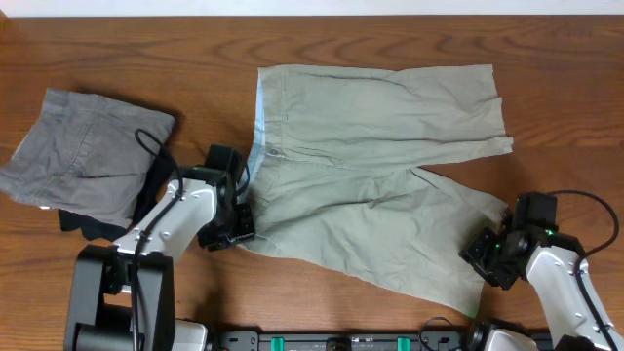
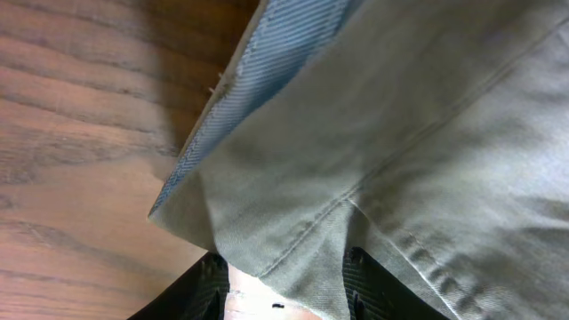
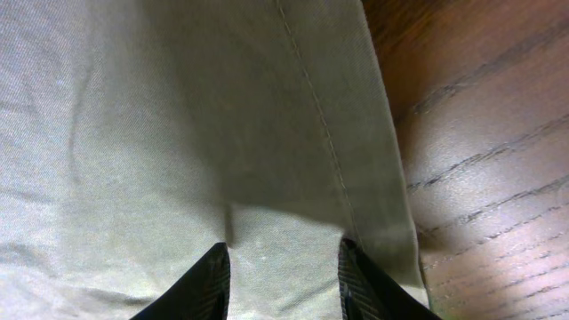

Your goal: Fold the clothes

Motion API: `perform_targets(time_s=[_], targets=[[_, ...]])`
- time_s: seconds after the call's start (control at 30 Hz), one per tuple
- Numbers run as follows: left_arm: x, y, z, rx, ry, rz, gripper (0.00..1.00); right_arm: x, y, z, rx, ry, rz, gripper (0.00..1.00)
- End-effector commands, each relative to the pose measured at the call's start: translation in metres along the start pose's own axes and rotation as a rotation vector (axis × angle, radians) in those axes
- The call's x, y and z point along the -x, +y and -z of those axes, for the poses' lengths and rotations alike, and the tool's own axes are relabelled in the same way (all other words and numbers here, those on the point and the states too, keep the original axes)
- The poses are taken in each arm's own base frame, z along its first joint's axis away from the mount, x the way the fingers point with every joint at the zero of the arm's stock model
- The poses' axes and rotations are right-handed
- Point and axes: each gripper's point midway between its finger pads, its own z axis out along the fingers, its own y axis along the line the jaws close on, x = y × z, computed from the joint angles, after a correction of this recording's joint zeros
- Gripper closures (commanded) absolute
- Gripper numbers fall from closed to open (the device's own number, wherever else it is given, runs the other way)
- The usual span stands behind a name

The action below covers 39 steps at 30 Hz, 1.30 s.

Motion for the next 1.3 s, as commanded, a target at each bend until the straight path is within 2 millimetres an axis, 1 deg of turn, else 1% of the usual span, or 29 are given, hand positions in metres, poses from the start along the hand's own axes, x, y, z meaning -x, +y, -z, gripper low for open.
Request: perform_targets(time_s=[0.0,0.1,0.2,0.23,0.3,0.33,0.43,0.57,0.63,0.77,0.83,0.93,1.0,1.1,1.27], targets=[[-0.006,0.001,-0.003,-0.008,0.020,0.038,0.56,-0.001,-0.001,-0.001,0.003,0.000,-0.014,0.62],[-0.006,-0.001,-0.007,-0.027,0.015,0.037,0.56,-0.001,-0.001,-0.001,0.004,-0.002,-0.013,0.62],[0.005,-0.006,-0.012,-0.053,-0.040,0.029,0.57,-0.001,-0.001,-0.001,0.005,-0.002,-0.013,0.62],[0.007,-0.006,-0.013,-0.057,-0.047,0.028,0.65,-0.001,-0.001,-0.001,0.005,-0.001,-0.013,0.62],[0.008,-0.007,-0.013,-0.058,-0.051,0.027,0.87,-0.002,-0.001,-0.001,0.003,0.001,-0.006,0.62],[0.008,-0.007,-0.013,-0.062,-0.052,0.027,0.94,-0.002,-0.002,-0.001,0.002,0.003,-0.003,0.62],[0.005,-0.016,-0.011,-0.110,-0.036,0.024,0.95,-0.002,0.000,0.000,0.009,0.006,0.005,0.63],[0.003,-0.029,0.001,-0.188,-0.042,0.014,0.94,-0.004,0.008,0.007,0.038,0.033,0.037,0.65],[0.004,-0.033,0.011,-0.216,-0.073,0.007,0.94,-0.004,0.011,0.015,0.038,0.041,0.065,0.65],[0.013,-0.040,0.038,-0.267,-0.190,-0.019,0.94,-0.004,0.019,0.030,0.037,0.039,0.137,0.65],[0.017,-0.043,0.050,-0.292,-0.245,-0.030,0.94,-0.005,0.022,0.033,0.041,0.034,0.154,0.65],[0.018,-0.045,0.061,-0.311,-0.289,-0.040,0.94,-0.007,0.019,0.035,0.018,0.025,0.096,0.66],[0.018,-0.045,0.063,-0.314,-0.295,-0.041,0.94,-0.007,0.016,0.033,0.006,0.024,0.055,0.64],[0.017,-0.044,0.060,-0.308,-0.280,-0.040,0.94,-0.012,0.013,0.029,-0.001,0.037,0.033,0.65],[0.016,-0.044,0.059,-0.305,-0.273,-0.039,0.94,-0.031,0.002,0.014,-0.011,0.098,0.020,0.64]])
